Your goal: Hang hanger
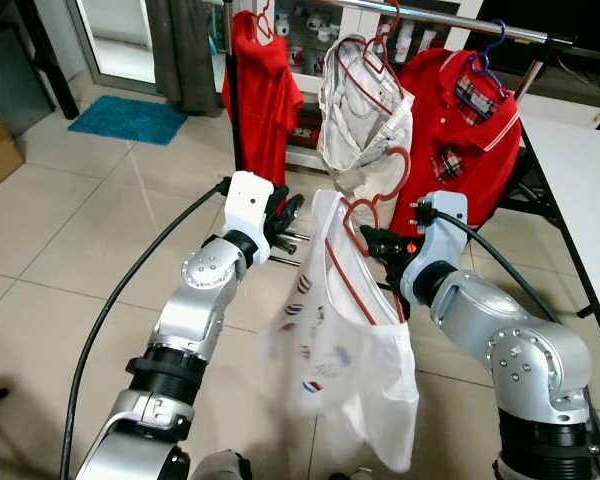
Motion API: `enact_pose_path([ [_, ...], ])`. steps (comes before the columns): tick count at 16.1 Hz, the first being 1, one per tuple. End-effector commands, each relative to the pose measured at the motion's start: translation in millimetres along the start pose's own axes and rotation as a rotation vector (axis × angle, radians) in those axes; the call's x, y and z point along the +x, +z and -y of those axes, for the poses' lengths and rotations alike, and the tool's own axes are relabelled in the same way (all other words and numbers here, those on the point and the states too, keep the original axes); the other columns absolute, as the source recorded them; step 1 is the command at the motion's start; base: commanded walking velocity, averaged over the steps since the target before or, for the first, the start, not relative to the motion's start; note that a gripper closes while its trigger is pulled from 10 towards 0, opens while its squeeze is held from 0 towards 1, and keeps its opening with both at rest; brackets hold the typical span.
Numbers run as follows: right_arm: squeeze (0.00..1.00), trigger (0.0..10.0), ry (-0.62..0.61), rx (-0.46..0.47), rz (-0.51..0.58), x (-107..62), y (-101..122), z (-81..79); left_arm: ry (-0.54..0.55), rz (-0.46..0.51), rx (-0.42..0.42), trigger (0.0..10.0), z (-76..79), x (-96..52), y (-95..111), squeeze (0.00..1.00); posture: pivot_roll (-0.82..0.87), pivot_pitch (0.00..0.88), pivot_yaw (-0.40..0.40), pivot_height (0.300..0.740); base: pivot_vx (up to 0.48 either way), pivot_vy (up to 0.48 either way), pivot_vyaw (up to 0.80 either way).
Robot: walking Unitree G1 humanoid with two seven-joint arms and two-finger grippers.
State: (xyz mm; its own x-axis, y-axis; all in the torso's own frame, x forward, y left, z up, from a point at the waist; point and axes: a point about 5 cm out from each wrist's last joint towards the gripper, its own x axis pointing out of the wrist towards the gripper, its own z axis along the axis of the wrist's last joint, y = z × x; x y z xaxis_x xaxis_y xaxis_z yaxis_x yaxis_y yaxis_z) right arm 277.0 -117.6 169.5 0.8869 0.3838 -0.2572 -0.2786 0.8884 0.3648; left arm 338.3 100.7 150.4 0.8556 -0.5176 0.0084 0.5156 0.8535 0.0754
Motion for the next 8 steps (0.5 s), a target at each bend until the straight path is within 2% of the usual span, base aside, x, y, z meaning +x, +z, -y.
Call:
enact_pose_path([
  [1, 0.00, 10.0, 0.007, 0.018, 0.055, -1.1, 7.0, 1.7, -0.042, 0.007, -0.010, 10.0, 5.0, -1.1, 3.0, 1.00, 0.00, 0.041, -0.061, 0.740, 0.000, 0.000, 0.00],
  [5, 0.00, 10.0, -0.026, 0.025, 0.161, 4.5, 21.1, 0.5, -0.135, 0.034, -0.003, 10.0, 8.9, -12.2, 8.9, 1.00, 0.01, 0.042, -0.058, 0.740, 0.000, 0.000, 0.00],
  [6, 0.00, 10.0, -0.034, 0.017, 0.165, 5.2, 21.9, 1.1, -0.145, 0.037, -0.007, 10.0, 10.2, -12.9, 9.4, 0.89, 0.02, 0.042, -0.061, 0.740, 0.000, 0.000, 0.00],
  [7, 0.00, 10.0, -0.024, 0.004, 0.168, 9.0, 24.2, -0.7, -0.372, 0.075, -0.048, 10.0, 33.5, -16.6, 13.9, 1.00, 0.02, 0.043, -0.066, 0.740, 0.000, 0.000, 0.00],
  [8, 0.00, 10.0, -0.003, -0.001, 0.173, 10.8, 25.8, -3.5, -0.475, 0.075, -0.063, 10.0, 43.4, -18.6, 14.5, 1.00, 0.01, 0.043, -0.065, 0.740, 0.000, 0.000, 0.00],
])
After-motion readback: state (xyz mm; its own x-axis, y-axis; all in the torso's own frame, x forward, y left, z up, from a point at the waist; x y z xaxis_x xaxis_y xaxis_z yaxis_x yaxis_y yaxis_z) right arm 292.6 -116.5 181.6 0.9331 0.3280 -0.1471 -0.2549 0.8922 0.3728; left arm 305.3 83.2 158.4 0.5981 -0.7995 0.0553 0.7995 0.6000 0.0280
